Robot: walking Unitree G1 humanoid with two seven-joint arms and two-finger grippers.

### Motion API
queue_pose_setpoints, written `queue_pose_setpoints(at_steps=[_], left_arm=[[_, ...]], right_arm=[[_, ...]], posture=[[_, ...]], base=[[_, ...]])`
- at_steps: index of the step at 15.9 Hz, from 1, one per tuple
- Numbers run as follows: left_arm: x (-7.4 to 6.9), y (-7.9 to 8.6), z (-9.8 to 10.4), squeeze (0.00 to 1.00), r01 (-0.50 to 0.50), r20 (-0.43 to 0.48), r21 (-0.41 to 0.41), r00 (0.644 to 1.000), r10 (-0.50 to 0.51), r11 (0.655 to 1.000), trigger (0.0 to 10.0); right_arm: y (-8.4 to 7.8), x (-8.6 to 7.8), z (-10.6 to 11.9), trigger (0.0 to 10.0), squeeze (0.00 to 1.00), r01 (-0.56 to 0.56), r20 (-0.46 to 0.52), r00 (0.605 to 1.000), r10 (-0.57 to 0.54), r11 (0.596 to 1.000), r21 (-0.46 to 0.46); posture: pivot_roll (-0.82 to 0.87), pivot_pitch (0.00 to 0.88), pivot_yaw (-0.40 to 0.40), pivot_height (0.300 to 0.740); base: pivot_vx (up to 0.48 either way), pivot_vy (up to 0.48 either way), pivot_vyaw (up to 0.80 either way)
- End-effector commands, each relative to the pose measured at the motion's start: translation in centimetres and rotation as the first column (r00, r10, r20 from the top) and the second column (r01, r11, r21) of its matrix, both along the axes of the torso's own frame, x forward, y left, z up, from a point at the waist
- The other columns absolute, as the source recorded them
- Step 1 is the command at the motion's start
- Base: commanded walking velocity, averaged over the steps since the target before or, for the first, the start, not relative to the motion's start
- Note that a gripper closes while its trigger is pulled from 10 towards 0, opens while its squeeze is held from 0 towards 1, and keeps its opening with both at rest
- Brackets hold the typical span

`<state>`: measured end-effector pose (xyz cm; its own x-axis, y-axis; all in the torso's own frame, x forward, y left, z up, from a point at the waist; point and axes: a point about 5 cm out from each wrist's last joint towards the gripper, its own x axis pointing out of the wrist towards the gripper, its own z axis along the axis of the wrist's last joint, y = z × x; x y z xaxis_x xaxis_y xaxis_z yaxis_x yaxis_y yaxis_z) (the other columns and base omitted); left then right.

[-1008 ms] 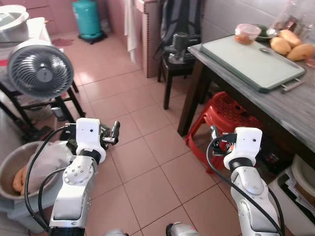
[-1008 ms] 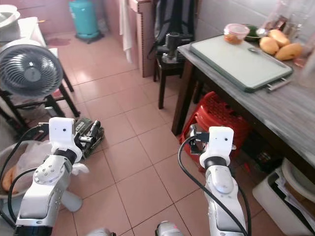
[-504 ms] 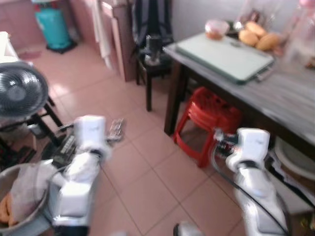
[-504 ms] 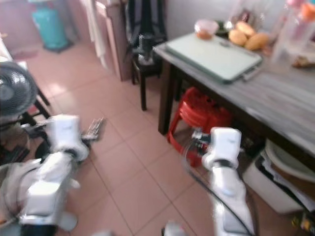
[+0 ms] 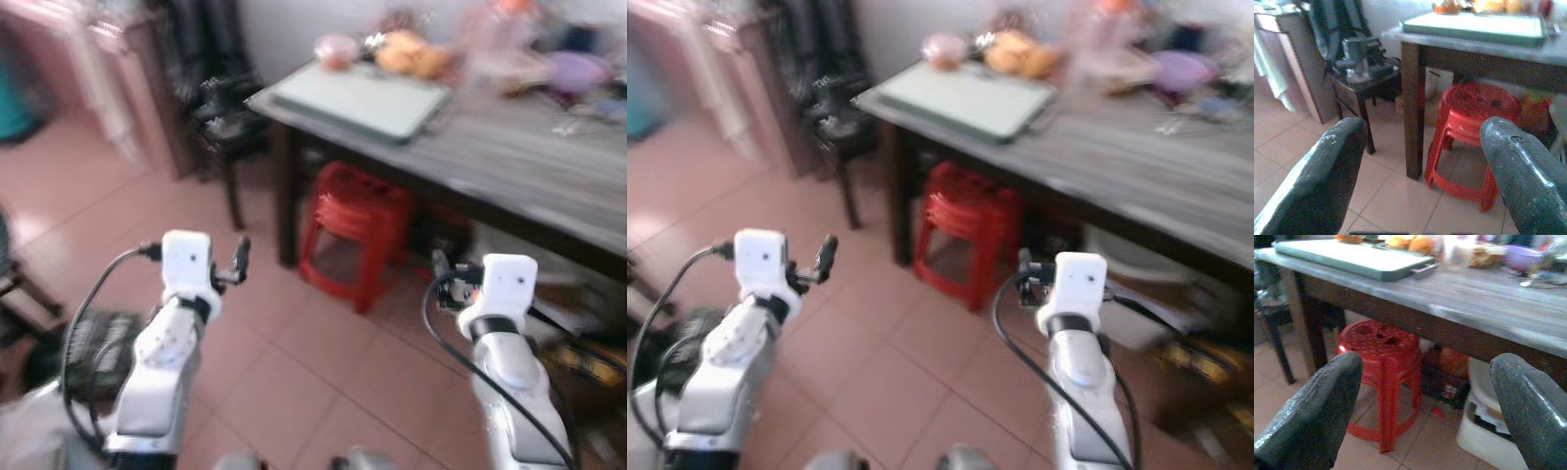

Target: Setting the table

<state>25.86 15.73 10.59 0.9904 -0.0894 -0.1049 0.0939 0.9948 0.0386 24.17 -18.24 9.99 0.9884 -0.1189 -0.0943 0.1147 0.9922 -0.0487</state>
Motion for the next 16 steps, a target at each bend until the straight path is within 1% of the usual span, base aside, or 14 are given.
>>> queue_pose_setpoints(at_steps=[1,3,4,5,6,7,8,10,15,16], left_arm=[[0.1,0.17,0.39,0.0,-0.019,0.016,0.011,1.0,0.019,1.0,10.0],[0.06,0.12,0.22,0.0,-0.037,-0.011,0.006,0.999,0.037,0.999,10.0],[0.05,-0.04,0.25,0.0,-0.029,-0.011,-0.017,1.0,0.029,0.999,10.0],[0.07,-0.09,0.43,0.0,-0.013,0.011,-0.024,1.0,0.013,1.0,10.0],[0.05,-0.02,0.59,0.0,-0.01,0.033,-0.013,0.999,0.01,1.0,10.0],[0.05,0.03,0.62,0.0,-0.012,0.035,-0.004,0.999,0.012,1.0,10.0],[-0.04,-0.09,0.65,0.0,0.008,0.032,-0.032,0.999,-0.007,0.999,10.0],[-0.1,-0.1,0.85,0.0,0.015,0.044,-0.038,0.999,-0.013,0.999,10.0],[-0.27,-0.55,0.86,0.0,0.032,0.052,-0.032,0.998,-0.031,0.999,10.0],[-0.16,-0.32,0.77,0.0,0.003,0.047,-0.003,0.999,-0.002,1.0,10.0]], right_arm=[[0.24,0.02,0.18,10.0,0.0,-0.018,0.005,1.0,0.018,1.0,-0.001],[0.22,0.05,0.21,10.0,0.0,-0.018,0.006,1.0,0.018,1.0,-0.001],[0.19,0.04,0.21,10.0,0.0,-0.018,0.006,1.0,0.018,1.0,0.0],[0.16,0.01,0.17,10.0,0.0,-0.018,0.005,1.0,0.018,1.0,0.0],[0.18,0.0,0.15,10.0,0.0,-0.017,0.006,1.0,0.017,1.0,0.001],[0.19,0.01,0.15,10.0,0.0,-0.017,0.006,1.0,0.017,1.0,0.002],[0.22,0.02,0.15,10.0,0.0,-0.018,0.006,1.0,0.018,1.0,0.002],[0.25,0.08,0.18,10.0,0.0,-0.02,0.007,1.0,0.02,1.0,0.003],[0.37,0.06,0.36,10.0,0.0,-0.026,0.014,1.0,0.026,1.0,0.003],[0.36,0.05,0.38,10.0,0.0,-0.024,0.017,1.0,0.024,1.0,0.0]], posture=[[0.01,0.012,0.015,0.74],[0.01,0.015,0.018,0.74],[0.01,0.016,0.018,0.74],[0.01,0.018,0.018,0.74],[0.01,0.018,0.019,0.74],[0.01,0.019,0.019,0.74],[0.02,0.02,0.02,0.74],[0.02,0.019,0.018,0.74],[0.02,0.015,0.015,0.74],[0.02,0.015,0.015,0.74]], base=[[0.0,0.0,-0.8],[0.0,0.0,-0.8],[0.0,0.0,-0.8],[0.0,0.0,-0.8],[0.0,0.0,-0.8],[0.0,0.0,-0.8],[0.0,0.0,-0.8],[0.0,0.0,-0.8],[0.0,0.0,-0.8],[0.0,0.0,-0.61]])
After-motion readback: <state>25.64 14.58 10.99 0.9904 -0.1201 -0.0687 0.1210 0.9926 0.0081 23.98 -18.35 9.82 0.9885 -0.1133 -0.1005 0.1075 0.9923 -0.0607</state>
